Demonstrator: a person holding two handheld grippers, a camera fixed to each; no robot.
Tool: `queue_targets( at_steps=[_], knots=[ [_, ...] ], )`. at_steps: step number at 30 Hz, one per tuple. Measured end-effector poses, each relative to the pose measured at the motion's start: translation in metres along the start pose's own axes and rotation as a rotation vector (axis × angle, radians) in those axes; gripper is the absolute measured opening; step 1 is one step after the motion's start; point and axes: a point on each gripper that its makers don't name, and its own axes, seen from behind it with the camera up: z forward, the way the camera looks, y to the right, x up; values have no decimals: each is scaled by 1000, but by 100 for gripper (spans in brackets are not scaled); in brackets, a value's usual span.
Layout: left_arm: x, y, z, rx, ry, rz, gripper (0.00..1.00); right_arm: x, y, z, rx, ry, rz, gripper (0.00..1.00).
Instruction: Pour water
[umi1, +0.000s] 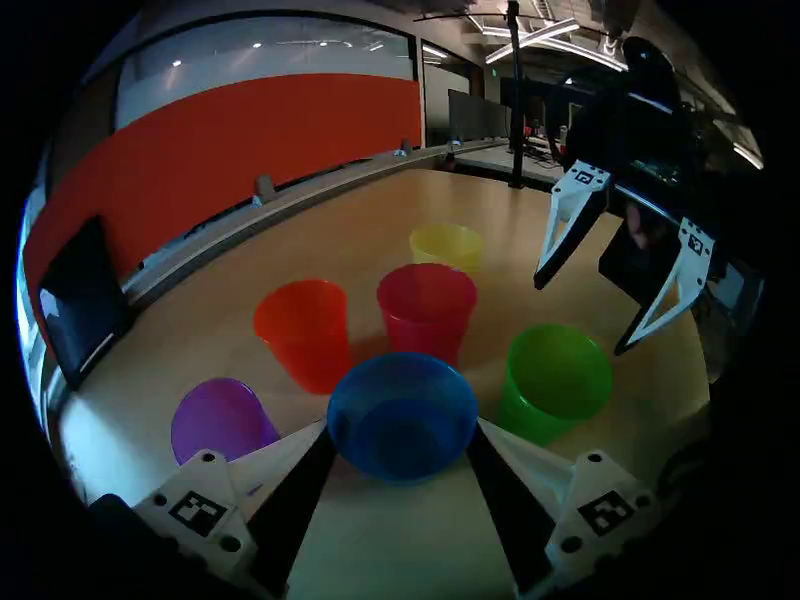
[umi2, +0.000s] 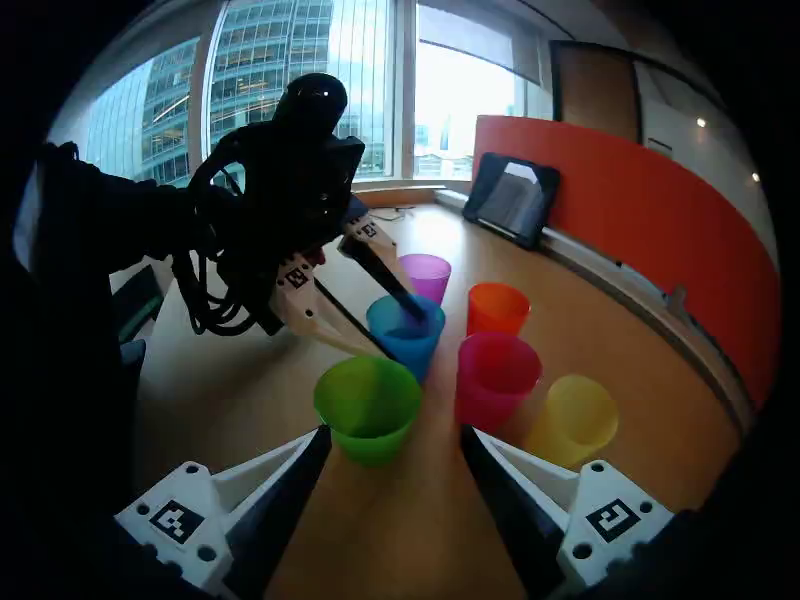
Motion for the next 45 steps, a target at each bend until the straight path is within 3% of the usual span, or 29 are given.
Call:
queue_targets(
  at_steps=[14, 27, 45],
  knots=[
    [14, -6, -18, 22, 45, -15, 86, -4, -2, 7, 13, -11, -5, 100],
    [27, -19, -40, 59, 99, -36, 86, -6, -11, 28, 44, -22, -22, 100],
    [43, -22, -63, 83, 157, -39, 86, 1, -19, 54, 65, -16, -22, 100]
  ],
)
